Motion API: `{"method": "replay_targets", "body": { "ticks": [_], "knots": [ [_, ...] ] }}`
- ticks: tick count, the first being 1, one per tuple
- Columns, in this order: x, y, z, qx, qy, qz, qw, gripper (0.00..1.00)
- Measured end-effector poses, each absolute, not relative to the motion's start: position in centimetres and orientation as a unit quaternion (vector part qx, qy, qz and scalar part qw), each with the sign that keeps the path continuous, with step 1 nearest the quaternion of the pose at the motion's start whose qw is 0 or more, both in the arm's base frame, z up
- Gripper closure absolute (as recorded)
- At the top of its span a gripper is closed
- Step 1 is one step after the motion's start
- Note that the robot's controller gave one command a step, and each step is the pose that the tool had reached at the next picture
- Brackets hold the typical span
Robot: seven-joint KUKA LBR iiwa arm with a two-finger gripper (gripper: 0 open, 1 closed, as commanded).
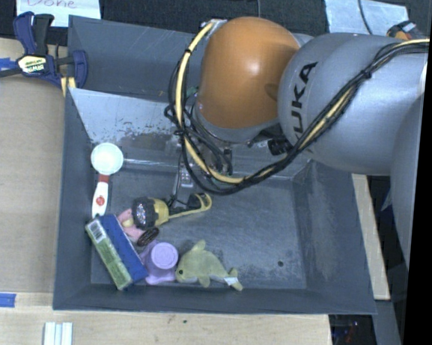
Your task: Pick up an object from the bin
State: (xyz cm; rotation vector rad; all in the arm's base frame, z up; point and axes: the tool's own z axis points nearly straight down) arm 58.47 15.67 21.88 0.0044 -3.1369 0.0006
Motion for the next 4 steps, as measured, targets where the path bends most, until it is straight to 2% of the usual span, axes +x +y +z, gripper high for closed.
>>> {"method": "replay_targets", "body": {
  "ticks": [1, 2, 3, 4],
  "knots": [
    [58.7, 15.6, 22.3, 0.000, -1.000, -0.001, -0.002, 0.00],
    [58.7, 9.2, 6.8, 0.114, -0.993, 0.000, -0.001, 0.00],
    [59.2, 10.0, 15.8, 0.171, -0.985, -0.001, -0.008, 0.00],
    [59.3, 10.6, 10.0, 0.139, -0.990, -0.001, 0.002, 0.00]
  ]
}}
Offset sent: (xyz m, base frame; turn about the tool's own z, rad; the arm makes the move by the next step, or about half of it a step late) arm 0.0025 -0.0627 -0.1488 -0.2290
